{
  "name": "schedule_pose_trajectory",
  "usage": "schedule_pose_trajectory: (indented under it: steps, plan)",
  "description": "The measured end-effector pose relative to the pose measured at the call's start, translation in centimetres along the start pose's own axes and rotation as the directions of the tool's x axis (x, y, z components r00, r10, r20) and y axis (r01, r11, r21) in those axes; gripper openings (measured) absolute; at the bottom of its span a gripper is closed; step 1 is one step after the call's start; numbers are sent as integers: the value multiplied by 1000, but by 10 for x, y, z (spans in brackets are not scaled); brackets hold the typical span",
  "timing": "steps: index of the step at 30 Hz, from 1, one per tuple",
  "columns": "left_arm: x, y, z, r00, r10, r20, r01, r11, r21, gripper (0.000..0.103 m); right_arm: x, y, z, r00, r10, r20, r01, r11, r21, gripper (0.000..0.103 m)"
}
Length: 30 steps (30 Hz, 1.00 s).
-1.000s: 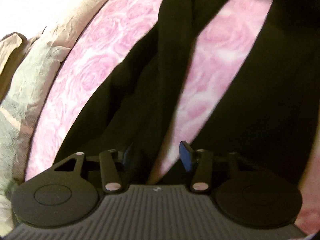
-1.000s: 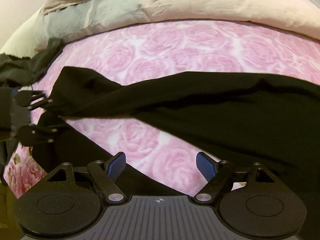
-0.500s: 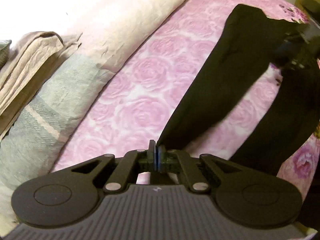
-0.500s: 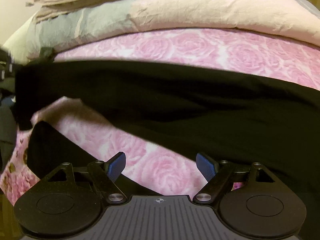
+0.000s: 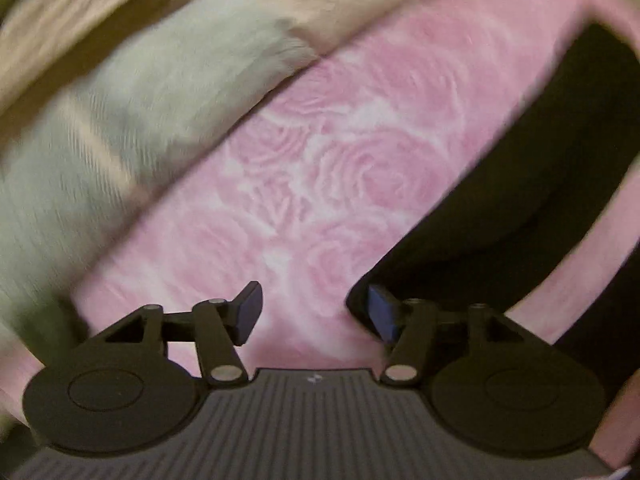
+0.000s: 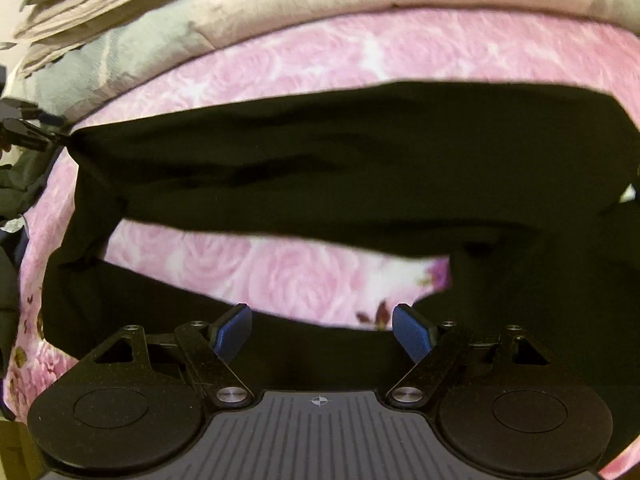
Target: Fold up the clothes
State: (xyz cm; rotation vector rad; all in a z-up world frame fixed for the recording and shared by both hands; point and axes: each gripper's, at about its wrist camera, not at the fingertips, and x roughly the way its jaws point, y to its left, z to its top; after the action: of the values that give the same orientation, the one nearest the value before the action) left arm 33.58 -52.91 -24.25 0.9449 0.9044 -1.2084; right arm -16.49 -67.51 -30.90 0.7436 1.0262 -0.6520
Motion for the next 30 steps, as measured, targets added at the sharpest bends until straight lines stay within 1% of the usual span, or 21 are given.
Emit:
schedule_pose_trajectory:
  steps: [1,3,4,6,8,11,13,14,15,17,18,20,22,23,24,25,26,27,28,30]
  plan:
    - [-6,9,1,999,-21,29,23,998,-62,48,1,3,0,1000,6,-2,-6,1000,1,80]
    - [-18,26,3,994,-57,90,72,980,-183,49,3,12,3,1000,19,-1,-19,1000,-10,80]
    - [-23,30,4,992,-55,113,79,974,-214,49,3,17,5,1000,25,1,-25,999,-21,80]
    - [-31,18,4,992,-11,127,33,985,-168,49,4,29,9,999,41,9,-41,998,-53,80]
    - [-34,-12,-6,993,-12,120,21,997,-77,49,5,42,13,998,53,16,-51,995,-87,81]
    - [-22,-69,-31,995,-65,80,62,997,42,50,10,54,14,998,62,18,-60,993,-105,80]
    - [-3,-109,-50,994,-92,54,88,993,79,52,14,59,13,998,64,11,-62,992,-106,80]
    - [7,-125,-55,994,-98,47,94,991,92,57,16,60,13,998,64,7,-63,992,-106,80]
    - [17,-138,-56,995,-88,51,83,992,93,60,19,62,12,998,61,0,-61,992,-108,80]
    - [33,-157,-50,996,-23,86,18,998,58,70,23,62,8,998,52,-17,-54,992,-112,80]
    - [42,-166,-46,995,10,103,-14,999,40,72,25,62,6,999,47,-26,-50,992,-113,80]
    - [59,-183,-40,988,88,125,-89,996,6,73,26,60,2,999,33,-37,-37,993,-114,80]
    - [76,-188,-35,974,203,104,-204,979,-3,72,26,58,-1,999,20,-44,-25,993,-112,80]
    - [82,-186,-33,969,234,85,-235,972,-4,60,25,56,-1,999,17,-43,-22,994,-106,80]
    - [84,-182,-32,968,239,69,-239,971,-8,46,24,55,-1,999,15,-42,-19,995,-100,80]
    - [81,-175,-33,969,240,63,-240,971,-19,20,24,54,-1,999,13,-41,-16,995,-94,80]
    - [73,-166,-35,969,235,71,-233,972,-37,16,23,52,-1,999,10,-40,-14,996,-88,80]
    - [61,-153,-38,965,247,84,-243,968,-57,13,22,51,-1,999,8,-39,-11,997,-82,80]
    - [43,-137,-43,954,282,103,-274,958,-78,6,22,49,-1,999,6,-39,-8,997,-77,80]
    - [10,-99,-52,926,354,129,-338,932,-131,5,21,47,-2,999,1,-37,-3,998,-65,80]
